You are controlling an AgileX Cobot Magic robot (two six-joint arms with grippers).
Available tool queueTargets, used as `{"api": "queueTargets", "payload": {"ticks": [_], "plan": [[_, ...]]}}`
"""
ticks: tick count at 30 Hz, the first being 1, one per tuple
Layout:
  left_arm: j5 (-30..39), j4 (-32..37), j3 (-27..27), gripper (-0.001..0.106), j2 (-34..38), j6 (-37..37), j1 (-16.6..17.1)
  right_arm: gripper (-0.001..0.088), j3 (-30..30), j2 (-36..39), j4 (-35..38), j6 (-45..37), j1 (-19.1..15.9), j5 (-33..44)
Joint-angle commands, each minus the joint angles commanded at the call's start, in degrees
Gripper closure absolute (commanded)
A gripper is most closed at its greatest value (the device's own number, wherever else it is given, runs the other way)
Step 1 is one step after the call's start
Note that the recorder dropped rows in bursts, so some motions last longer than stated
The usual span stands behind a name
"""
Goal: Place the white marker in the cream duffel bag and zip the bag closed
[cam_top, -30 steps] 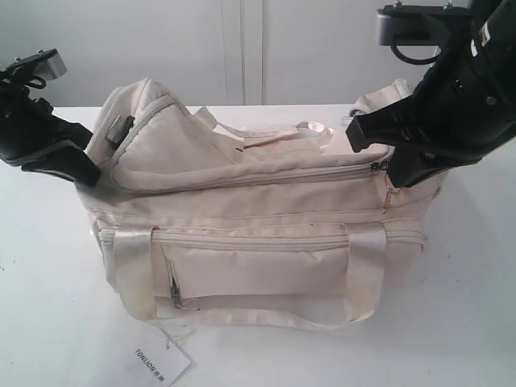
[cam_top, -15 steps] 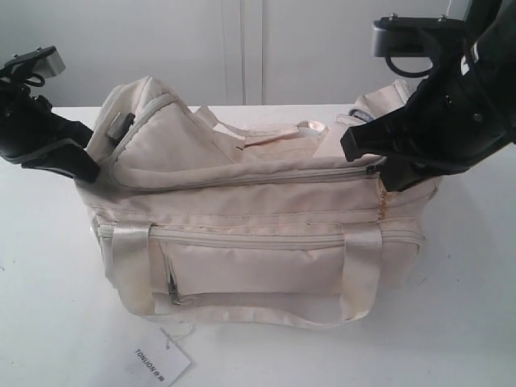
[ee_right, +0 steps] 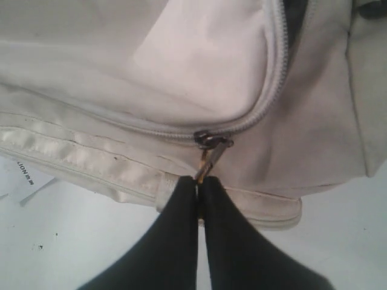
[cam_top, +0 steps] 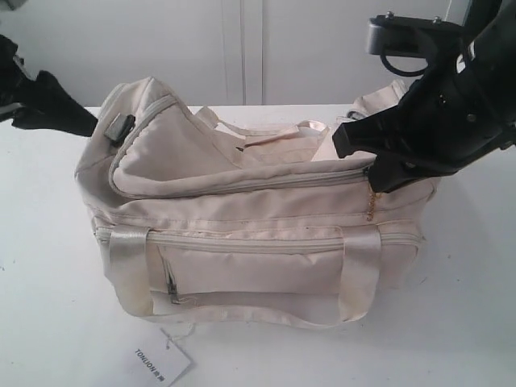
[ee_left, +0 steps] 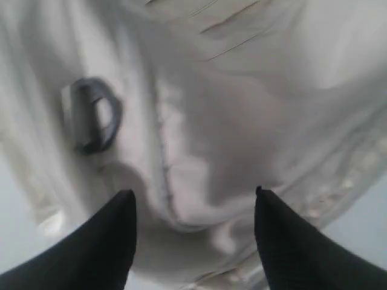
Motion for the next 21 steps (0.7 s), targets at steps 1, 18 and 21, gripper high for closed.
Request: {"api": "queueTargets", "payload": {"ticks": [1,18,21], "plan": [[0.73,-2.33,0.0,0.044,0.0,2.59,-0.71,0.0868,0.0,0.0,0.0,0.0,0.0,0.0],[-17.87,-1.77,0.0,0.04,7.92,25.97,-26.51,0.0868,0.0,0.0,2.67,-0.14,0.0,-1.14],[-21.92,-1.96,0.0,0.035,10.66,26.07,-29.07,0.0868,0.0,0.0,3.27,-0.14,0.0,-1.31]]}}
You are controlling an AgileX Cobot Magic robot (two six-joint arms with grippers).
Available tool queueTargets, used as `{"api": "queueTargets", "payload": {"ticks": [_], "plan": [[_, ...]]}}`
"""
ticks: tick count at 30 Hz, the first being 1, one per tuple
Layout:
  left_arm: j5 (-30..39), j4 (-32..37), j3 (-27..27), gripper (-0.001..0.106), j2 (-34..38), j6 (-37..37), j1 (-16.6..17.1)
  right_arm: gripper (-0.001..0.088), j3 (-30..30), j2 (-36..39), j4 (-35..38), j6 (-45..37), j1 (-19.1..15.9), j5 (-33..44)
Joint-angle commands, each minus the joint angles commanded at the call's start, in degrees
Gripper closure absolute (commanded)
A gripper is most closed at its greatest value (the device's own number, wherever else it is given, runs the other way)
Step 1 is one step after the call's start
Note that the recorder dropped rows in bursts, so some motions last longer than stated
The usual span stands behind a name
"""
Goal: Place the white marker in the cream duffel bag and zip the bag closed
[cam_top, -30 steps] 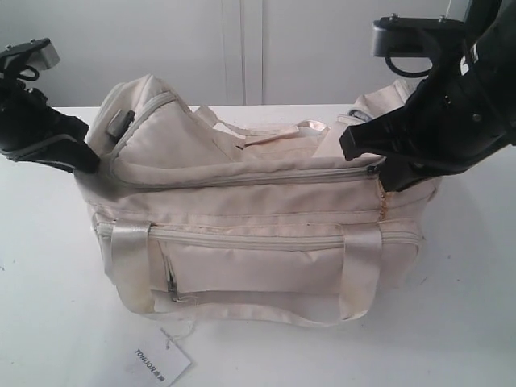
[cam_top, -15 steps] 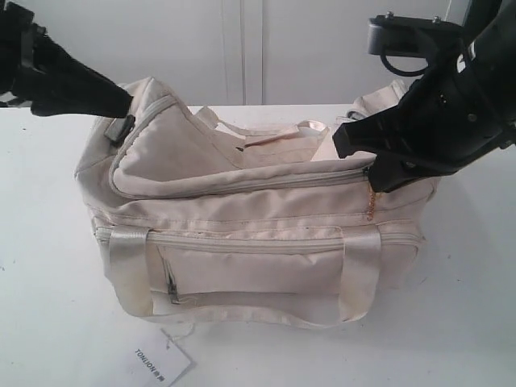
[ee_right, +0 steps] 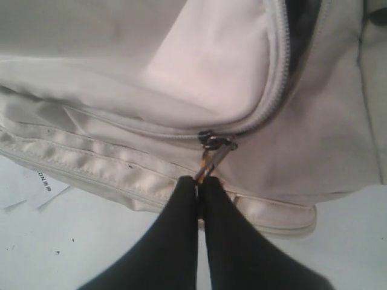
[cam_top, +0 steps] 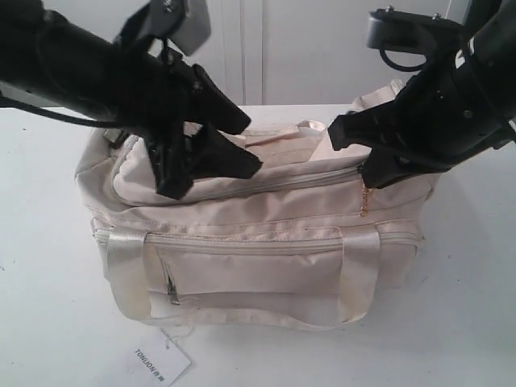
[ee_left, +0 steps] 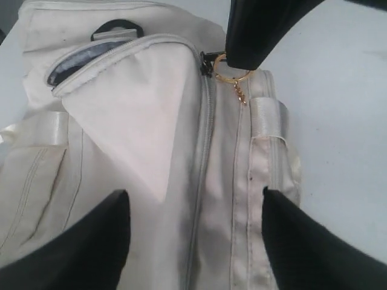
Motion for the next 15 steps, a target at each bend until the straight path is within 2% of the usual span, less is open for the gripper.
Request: {"api": "queueTargets", "payload": {"ticks": [5,10,13,15], "plan": [[-4.19,-2.62,0.0,0.033,2.98,3.22,-3.77,0.0868,0.0,0.0,0.34,0.0,0.0,-0.26],[-11.22,-6.46,0.0,0.033,5.29,6.81,-6.68,0.0868,0.0,0.0,0.39,0.0,0.0,-0.26],[-10.8,-7.09,0.0,0.034,6.24,8.86,-7.09,0.0868,0.0,0.0,0.39,0.0,0.0,-0.26],[-10.49,-7.09,0.0,0.039,7.03,8.96,-7.09,0.0868,0.0,0.0,0.39,0.0,0.0,-0.26]]}}
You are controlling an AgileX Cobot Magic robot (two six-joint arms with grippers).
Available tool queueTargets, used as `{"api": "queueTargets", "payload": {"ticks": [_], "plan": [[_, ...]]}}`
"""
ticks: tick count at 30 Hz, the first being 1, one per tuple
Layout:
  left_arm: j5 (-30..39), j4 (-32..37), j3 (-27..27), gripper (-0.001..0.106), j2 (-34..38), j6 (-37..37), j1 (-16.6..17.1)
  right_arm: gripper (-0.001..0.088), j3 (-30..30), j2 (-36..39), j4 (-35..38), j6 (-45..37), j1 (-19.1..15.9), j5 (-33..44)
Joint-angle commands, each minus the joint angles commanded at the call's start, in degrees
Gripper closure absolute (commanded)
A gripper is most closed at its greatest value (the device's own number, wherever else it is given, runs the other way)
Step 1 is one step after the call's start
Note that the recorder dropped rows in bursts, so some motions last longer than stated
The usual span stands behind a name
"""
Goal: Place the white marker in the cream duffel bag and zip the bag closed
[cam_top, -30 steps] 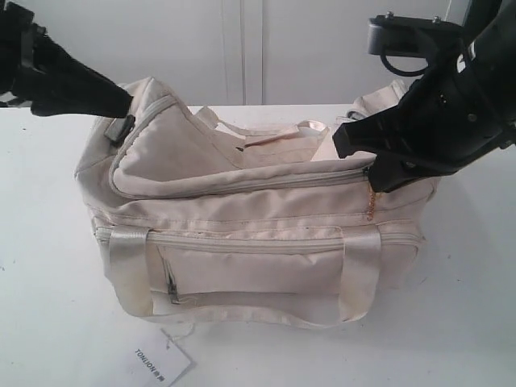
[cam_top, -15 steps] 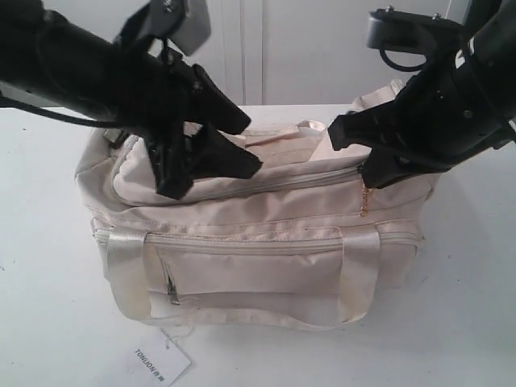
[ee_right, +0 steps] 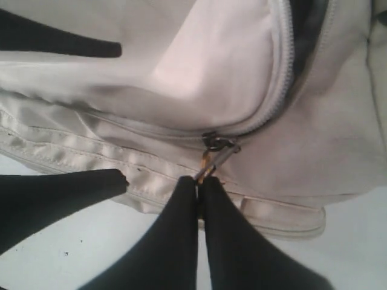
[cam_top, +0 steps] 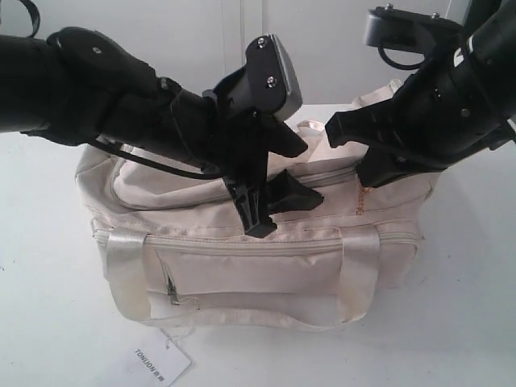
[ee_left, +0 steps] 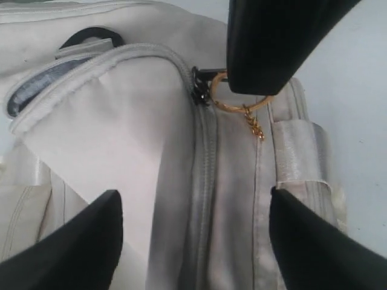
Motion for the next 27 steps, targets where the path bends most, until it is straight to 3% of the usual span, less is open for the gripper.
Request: {"api": "queueTargets", "payload": {"ticks": [3,10,22,27], "plan": [[-1.8,0.0,0.0,0.055,1.14,0.0,0.0,0.0868,0.0,0.0,-0.01,-0.28,0.0,0.0],[-4.47,0.26,0.0,0.105,1.89,-0.23,0.0,0.0868,0.0,-0.12,-4.77,-2.27,0.0,2.11],[-4.22,3.91,0.0,0.105,1.89,-0.23,0.0,0.0868,0.0,-1.71,-22.16,4.99,0.0,2.02],[-3.94,5.17,0.0,0.105,1.89,-0.23,0.0,0.0868,0.0,-1.71,-26.45,9.64,0.0,-2.92]]}}
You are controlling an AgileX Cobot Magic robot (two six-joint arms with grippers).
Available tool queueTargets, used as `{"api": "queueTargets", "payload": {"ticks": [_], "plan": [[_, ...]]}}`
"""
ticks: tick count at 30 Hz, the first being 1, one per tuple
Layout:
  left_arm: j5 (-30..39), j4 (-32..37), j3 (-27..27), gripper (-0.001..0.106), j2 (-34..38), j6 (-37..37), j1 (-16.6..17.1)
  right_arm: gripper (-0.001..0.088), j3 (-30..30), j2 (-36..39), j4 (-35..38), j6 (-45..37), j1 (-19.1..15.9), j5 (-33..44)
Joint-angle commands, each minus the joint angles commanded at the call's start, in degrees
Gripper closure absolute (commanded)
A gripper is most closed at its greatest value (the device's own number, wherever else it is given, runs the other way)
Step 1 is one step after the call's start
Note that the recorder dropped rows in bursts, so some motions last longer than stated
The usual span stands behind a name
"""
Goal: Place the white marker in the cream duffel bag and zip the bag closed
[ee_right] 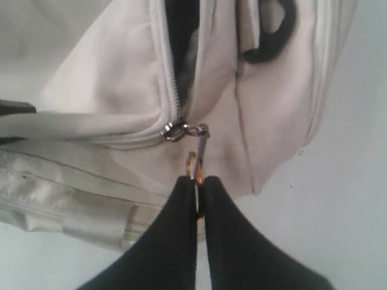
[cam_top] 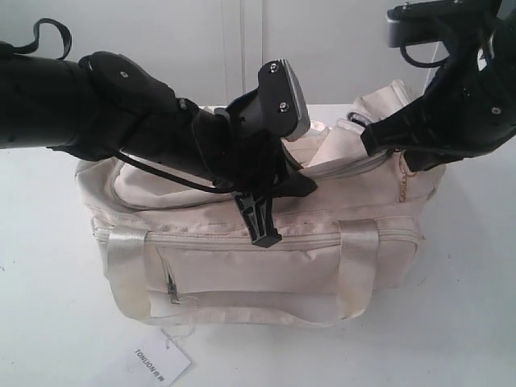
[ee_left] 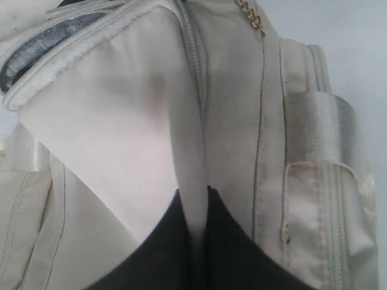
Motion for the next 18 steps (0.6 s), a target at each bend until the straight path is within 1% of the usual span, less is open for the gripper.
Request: {"api": "queueTargets", "payload": {"ticks": [6,10,11,12,13,14,15,16,17,18], "plan": [[1.27,1.46,0.0,0.105,0.0,0.0,0.0,0.0868,0.0,0.36,-0.4,2.67,0.0,-7.51],[1.06,1.28,0.0,0.105,-0.26,0.0,0.0,0.0868,0.0,0.37,0.86,2.67,0.0,-6.17],[0.91,1.28,0.0,0.103,-0.42,0.0,0.0,0.0868,0.0,0.37,0.97,2.67,0.0,-5.5],[0.6,1.28,0.0,0.093,-1.03,0.0,0.0,0.0868,0.0,0.37,1.23,2.67,0.0,-4.32],[0.6,1.28,0.0,0.085,-1.58,0.0,0.0,0.0868,0.0,0.37,1.47,2.67,0.0,-3.97],[0.72,1.41,0.0,0.07,-2.26,0.0,0.0,0.0868,0.0,0.37,2.68,2.67,0.0,-3.42],[1.41,1.28,0.0,0.059,-3.07,-0.08,0.0,0.0868,0.0,0.37,4.27,2.67,0.0,-3.05],[1.71,1.28,0.0,0.053,-3.82,-0.72,0.0,0.0868,0.0,0.37,6.12,2.67,0.0,-2.62],[2.4,1.28,0.0,0.05,-4.85,-3.03,0.0,0.0868,0.0,0.37,7.96,2.43,0.0,-2.05],[2.77,1.28,0.0,0.05,-5.74,-4.78,0.0,0.0868,0.0,0.37,8.93,2.31,0.0,-1.86]]}}
